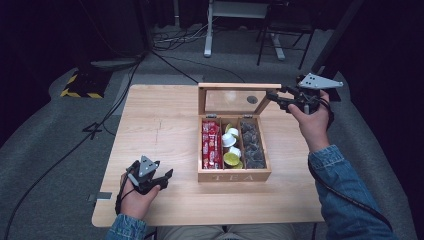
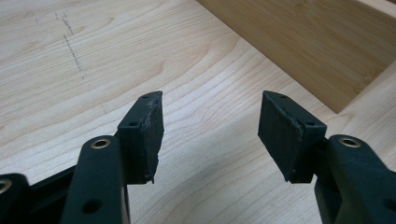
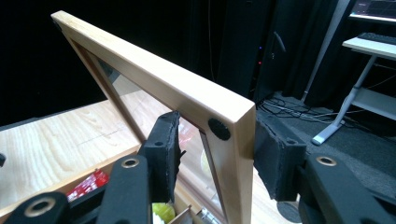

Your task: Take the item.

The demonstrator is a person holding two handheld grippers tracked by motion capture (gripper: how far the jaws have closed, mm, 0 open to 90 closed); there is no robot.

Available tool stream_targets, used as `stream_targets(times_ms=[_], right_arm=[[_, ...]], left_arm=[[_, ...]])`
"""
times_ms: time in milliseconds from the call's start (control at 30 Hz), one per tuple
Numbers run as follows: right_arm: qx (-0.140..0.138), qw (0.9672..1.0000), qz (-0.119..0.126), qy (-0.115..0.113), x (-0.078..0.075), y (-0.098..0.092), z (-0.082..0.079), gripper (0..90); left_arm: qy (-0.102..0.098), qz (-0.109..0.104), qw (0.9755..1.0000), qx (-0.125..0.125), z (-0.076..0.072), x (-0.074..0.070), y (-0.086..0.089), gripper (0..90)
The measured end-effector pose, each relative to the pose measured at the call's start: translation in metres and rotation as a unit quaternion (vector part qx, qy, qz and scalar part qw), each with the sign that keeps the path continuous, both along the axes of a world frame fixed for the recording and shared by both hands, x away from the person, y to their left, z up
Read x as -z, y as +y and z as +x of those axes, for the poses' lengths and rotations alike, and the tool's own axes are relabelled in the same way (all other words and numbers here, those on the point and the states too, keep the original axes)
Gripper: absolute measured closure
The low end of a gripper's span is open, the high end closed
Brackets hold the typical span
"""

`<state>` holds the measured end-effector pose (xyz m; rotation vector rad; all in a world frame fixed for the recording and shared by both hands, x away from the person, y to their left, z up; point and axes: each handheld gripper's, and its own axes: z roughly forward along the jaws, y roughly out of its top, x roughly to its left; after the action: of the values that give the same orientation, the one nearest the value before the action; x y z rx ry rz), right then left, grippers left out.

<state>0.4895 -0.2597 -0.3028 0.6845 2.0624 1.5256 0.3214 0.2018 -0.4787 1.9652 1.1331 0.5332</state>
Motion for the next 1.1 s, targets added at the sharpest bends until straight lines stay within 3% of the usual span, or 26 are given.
stream_targets(times_ms=[600, 933, 1100], right_arm=[[0.033, 0.9994, -0.008, 0.008, -0.011, 0.009, 0.036, 54.8], [0.055, 0.9979, -0.031, 0.017, -0.017, 0.016, 0.059, 55.1], [0.061, 0.9975, -0.02, 0.031, -0.016, 0.017, 0.073, 53.2]], left_arm=[[0.003, 0.005, 1.0, 0.003, 0.01, 0.003, 0.0, 38.1], [0.008, -0.001, 0.9999, 0.012, 0.017, 0.004, -0.002, 40.1], [0.011, -0.003, 0.9999, 0.01, 0.018, 0.004, -0.001, 40.2]])
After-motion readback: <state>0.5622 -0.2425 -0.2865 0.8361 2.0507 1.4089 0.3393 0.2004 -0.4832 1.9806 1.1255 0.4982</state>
